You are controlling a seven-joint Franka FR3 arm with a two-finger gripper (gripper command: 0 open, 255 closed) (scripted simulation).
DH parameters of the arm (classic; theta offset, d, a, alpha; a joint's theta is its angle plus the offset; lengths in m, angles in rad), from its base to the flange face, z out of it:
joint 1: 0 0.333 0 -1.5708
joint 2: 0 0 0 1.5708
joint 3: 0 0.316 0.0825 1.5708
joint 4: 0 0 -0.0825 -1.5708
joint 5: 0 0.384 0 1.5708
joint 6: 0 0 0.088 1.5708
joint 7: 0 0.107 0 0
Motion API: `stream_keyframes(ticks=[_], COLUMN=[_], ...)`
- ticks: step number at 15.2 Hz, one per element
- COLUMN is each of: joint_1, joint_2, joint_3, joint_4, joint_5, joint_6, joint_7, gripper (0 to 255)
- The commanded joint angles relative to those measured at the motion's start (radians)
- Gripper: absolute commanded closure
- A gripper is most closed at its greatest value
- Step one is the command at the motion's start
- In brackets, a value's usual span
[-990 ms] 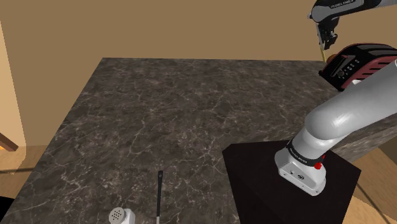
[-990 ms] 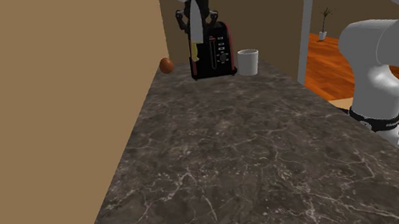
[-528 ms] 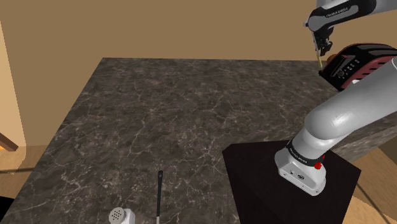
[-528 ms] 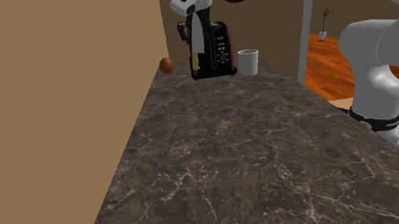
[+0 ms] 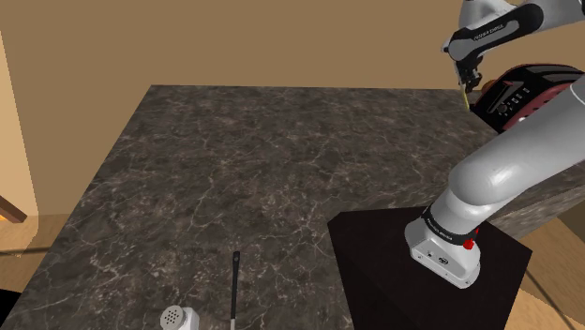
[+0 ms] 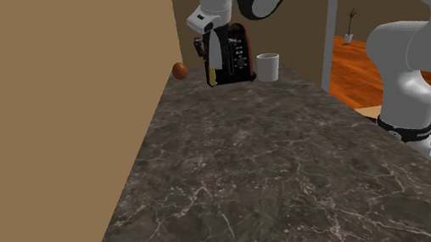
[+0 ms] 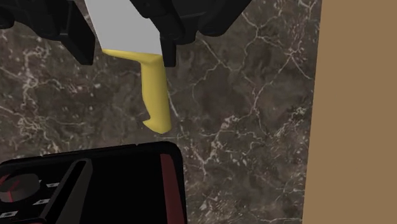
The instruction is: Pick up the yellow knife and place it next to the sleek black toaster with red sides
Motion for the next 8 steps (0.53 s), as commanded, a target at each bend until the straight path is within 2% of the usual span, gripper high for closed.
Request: stream_keyframes(ticks=[1, 8], joint_1=[-0.001, -0.008], joint_2=[0.017, 0.082], joint_3=[-0.006, -0.026], joint_4=[-0.014, -0.056], joint_5=[-0.004, -0.018], joint_6=[0.029, 0.126], joint_7=[0.014, 0.055], gripper=[255, 255])
